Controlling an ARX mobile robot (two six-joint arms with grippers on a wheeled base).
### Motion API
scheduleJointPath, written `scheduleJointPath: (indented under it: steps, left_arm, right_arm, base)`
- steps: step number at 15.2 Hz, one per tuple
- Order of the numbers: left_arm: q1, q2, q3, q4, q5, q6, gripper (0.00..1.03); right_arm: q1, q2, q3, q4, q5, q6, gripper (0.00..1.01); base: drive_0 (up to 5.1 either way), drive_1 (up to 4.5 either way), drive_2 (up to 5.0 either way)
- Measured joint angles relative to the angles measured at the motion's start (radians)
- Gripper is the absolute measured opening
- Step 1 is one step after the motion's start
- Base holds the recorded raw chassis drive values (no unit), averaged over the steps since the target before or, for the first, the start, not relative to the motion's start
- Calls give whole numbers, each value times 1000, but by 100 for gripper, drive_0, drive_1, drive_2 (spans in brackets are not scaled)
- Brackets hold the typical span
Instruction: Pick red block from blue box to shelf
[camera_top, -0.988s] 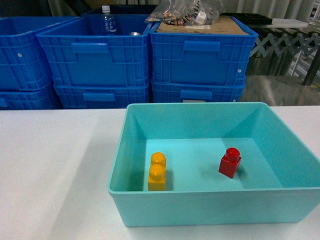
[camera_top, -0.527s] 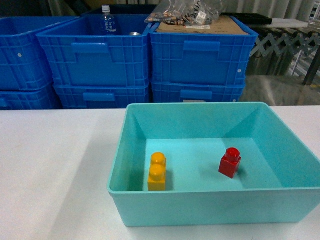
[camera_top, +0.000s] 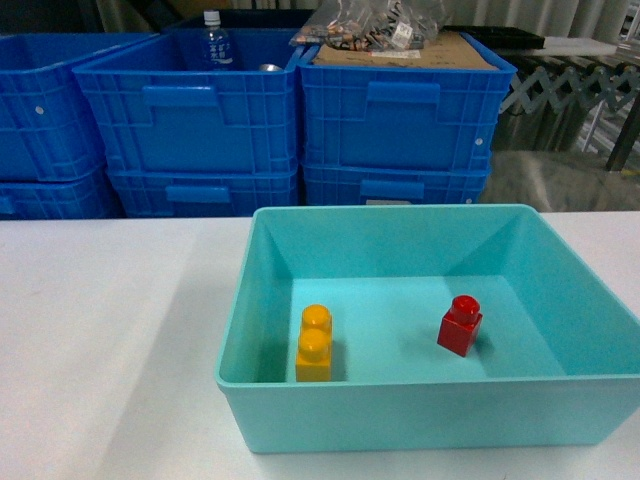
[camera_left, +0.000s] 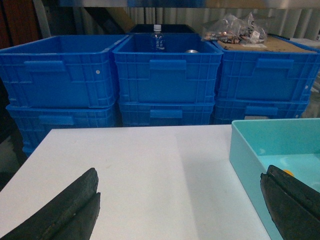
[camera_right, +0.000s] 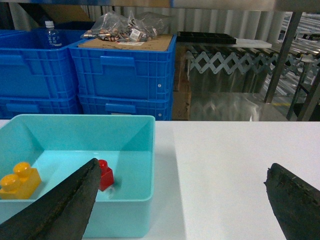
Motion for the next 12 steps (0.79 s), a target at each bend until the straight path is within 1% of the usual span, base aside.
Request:
scheduleJointPath:
  steps: [1,2,3,4,5,6,7,8,9,10,12]
  left_arm:
    - [0,0,0,0,0,0,98]
    - [0,0,0,0,-1,0,98]
    - [0,0,0,1,-1,0,98]
    - [0,0,0,0,0,0,98]
    - [0,0,0,1,-1,0,98]
    - [0,0,0,1,-1,0,98]
    - [0,0,0,1,-1,0,98]
    - [0,0,0,1,0,0,98]
    - [0,0,0,1,-1,0,98]
    - [0,0,0,1,-1,0,98]
    - [0,0,0,1,-1,0,98]
  right_arm:
    - [0,0,0,0,0,0,98]
    - [-26,50,25,-79,-119,-27,98]
    - [22,190,49,-29,-169,-58,98]
    - [106,293,72,50,-159,-68,98]
    - [191,440,120,161,-114,-70,98]
    - [264,613,182,277,-55,-70,98]
    - [323,771,241,360,-8,-60,98]
    - [376,955,328,406,25,-43,98]
    - [415,1128,421,392,47,-22,98]
    - [440,1263,499,365,75,-3,98]
    - [445,1518,672,278,131,58,98]
  base:
    - [0,0,0]
    - [0,0,0]
    - [0,0,0]
    - [0,0,0]
    - [0,0,0]
    - [0,0,0]
    - [0,0,0]
    - [0,0,0]
    - [0,0,0]
    - [0,0,0]
    - [0,0,0]
